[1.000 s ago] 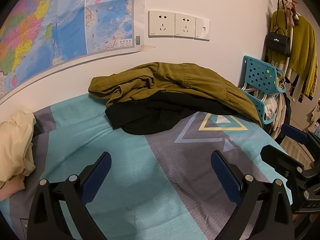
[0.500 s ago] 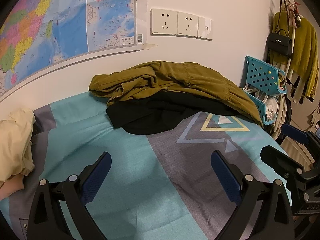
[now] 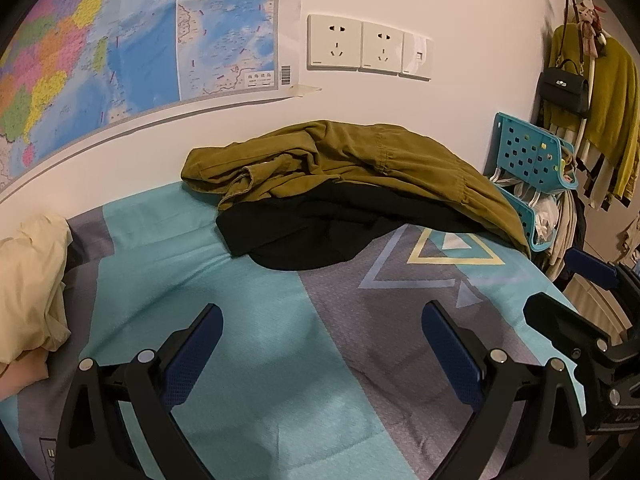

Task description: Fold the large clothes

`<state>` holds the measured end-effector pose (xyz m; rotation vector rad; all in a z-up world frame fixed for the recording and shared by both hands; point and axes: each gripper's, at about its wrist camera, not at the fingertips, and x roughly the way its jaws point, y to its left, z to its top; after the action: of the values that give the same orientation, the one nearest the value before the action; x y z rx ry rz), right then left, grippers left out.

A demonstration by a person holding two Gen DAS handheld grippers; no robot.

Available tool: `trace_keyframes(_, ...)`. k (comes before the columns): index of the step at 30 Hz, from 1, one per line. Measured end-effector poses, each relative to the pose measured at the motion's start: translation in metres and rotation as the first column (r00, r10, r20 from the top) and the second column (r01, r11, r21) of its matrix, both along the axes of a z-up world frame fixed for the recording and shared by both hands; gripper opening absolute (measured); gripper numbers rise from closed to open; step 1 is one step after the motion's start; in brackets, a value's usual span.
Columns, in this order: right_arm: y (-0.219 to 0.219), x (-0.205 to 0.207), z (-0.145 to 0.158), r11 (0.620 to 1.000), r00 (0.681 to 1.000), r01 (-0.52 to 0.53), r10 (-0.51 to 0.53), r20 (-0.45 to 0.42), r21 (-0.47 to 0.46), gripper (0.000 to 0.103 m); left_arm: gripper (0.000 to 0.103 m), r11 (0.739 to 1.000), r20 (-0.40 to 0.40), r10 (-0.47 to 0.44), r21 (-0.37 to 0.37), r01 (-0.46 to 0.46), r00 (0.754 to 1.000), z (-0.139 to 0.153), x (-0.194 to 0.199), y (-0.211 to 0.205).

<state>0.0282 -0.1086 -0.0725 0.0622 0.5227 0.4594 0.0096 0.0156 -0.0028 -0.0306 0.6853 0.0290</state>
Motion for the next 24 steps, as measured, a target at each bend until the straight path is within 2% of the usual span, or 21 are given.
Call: trace_keyframes(24,0.008,0.010,0.004,1.000,1.000,-0.022,0.022,0.010,-0.017,0.097,0.096,1.000,-0.009,0.021,-0.008,-0.021,1.000,-0.001,0.007,0.008)
